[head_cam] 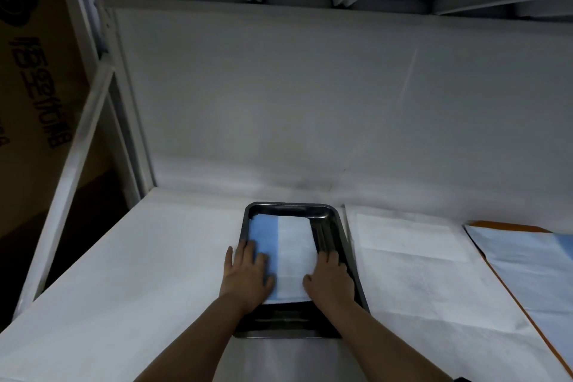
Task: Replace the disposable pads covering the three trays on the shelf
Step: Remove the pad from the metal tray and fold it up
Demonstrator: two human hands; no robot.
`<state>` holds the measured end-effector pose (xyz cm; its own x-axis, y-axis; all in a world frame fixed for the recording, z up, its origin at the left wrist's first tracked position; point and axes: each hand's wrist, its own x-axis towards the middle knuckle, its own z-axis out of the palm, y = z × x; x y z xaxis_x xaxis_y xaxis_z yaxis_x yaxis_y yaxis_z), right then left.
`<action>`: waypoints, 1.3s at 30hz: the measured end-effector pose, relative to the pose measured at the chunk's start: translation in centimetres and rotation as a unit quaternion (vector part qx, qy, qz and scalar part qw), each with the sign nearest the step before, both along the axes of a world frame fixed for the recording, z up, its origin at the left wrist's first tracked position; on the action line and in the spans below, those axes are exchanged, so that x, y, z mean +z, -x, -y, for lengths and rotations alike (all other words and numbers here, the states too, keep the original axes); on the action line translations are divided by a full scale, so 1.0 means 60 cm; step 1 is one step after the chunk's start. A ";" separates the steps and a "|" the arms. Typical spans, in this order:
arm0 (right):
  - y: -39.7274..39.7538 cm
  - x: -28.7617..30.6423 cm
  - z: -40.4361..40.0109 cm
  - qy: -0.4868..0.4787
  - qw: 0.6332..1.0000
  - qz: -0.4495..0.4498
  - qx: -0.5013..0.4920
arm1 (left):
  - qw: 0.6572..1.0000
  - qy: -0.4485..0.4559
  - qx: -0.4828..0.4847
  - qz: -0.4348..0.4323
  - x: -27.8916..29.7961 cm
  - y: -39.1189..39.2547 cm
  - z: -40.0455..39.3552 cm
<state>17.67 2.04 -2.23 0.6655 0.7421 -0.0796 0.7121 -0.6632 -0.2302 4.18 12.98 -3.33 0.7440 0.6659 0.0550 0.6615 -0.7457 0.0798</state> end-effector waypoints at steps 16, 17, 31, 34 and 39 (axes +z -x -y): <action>-0.035 -0.058 -0.032 0.038 0.973 0.001 0.228 | 0.988 0.081 -0.040 -0.124 -0.024 -0.038 0.012; -0.036 -0.060 -0.031 0.035 0.972 0.000 0.233 | 0.988 0.083 -0.040 -0.127 -0.024 -0.038 0.012; -0.035 0.003 -0.009 0.082 0.960 0.016 0.269 | 0.979 0.105 -0.037 -0.171 0.025 -0.055 0.015; -0.034 0.010 0.014 0.090 0.955 0.019 0.282 | 0.977 0.110 -0.074 -0.167 0.037 -0.043 0.031; -0.031 0.017 0.045 0.126 0.943 0.051 0.305 | 0.972 0.096 -0.090 -0.196 0.033 -0.018 0.047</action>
